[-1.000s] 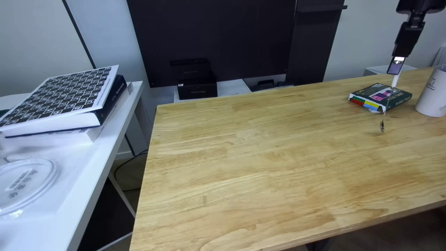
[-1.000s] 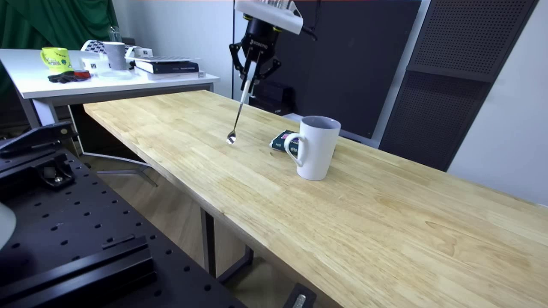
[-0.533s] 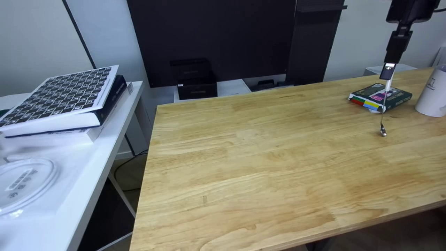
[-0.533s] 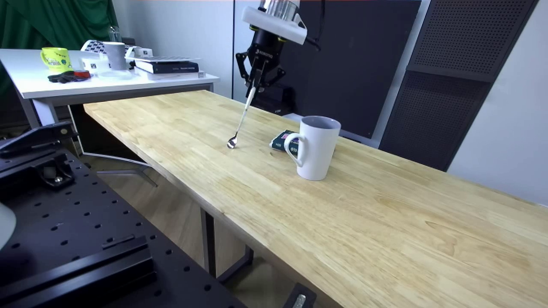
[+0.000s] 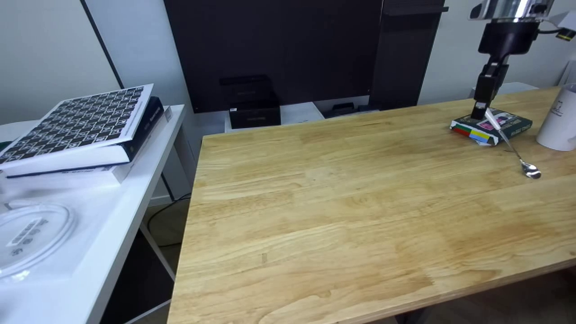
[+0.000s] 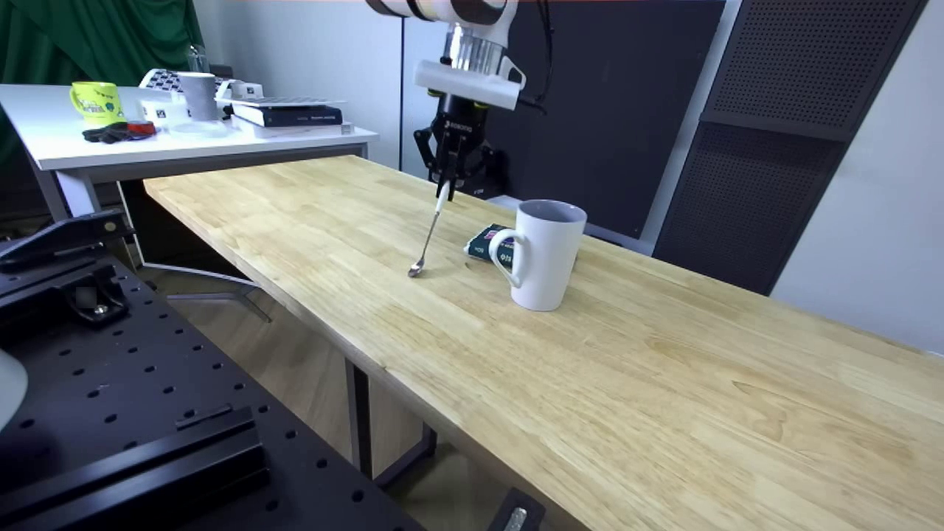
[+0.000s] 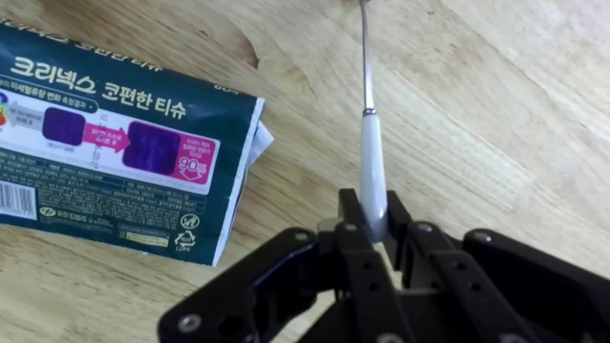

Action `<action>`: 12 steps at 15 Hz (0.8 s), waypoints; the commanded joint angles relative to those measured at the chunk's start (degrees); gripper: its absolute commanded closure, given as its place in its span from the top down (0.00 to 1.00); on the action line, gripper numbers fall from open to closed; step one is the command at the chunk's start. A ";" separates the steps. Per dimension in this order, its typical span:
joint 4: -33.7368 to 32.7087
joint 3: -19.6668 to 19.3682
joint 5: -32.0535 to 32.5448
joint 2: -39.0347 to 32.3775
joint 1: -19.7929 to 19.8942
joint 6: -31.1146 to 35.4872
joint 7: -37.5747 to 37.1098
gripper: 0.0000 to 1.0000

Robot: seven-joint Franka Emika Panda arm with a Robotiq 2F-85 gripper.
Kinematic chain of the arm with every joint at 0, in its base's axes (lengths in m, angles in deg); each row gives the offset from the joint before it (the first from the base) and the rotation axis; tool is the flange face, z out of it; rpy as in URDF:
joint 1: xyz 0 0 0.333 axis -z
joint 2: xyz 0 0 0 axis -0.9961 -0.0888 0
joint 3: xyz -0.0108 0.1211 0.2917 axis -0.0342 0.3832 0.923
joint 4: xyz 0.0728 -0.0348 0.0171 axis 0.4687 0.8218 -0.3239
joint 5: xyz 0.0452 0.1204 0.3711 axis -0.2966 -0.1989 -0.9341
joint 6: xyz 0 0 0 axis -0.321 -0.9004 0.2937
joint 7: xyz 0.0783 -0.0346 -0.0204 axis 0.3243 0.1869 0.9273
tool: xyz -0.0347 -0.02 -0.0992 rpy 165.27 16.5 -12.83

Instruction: Remove the spoon from the mug cup and place it on the table

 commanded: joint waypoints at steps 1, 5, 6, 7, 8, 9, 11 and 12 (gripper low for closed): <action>-0.75 -1.23 3.93 -4.18 -1.74 4.62 -5.83 0.04; -0.64 -1.88 6.41 -7.06 -3.35 7.90 -9.53 0.04; -0.53 -2.08 6.74 -7.49 -3.73 9.05 -10.21 0.04; -0.49 -2.35 7.26 -7.82 -4.15 9.73 -10.93 0.04; -0.55 -2.54 7.50 -8.10 -4.44 10.06 -11.51 0.04; -0.61 -2.87 7.94 -8.18 -4.81 10.07 -12.17 0.04; -0.88 -3.17 8.32 -7.04 -5.36 6.86 -13.06 0.42; -0.70 -3.31 8.62 -5.85 -5.66 5.64 -13.39 0.48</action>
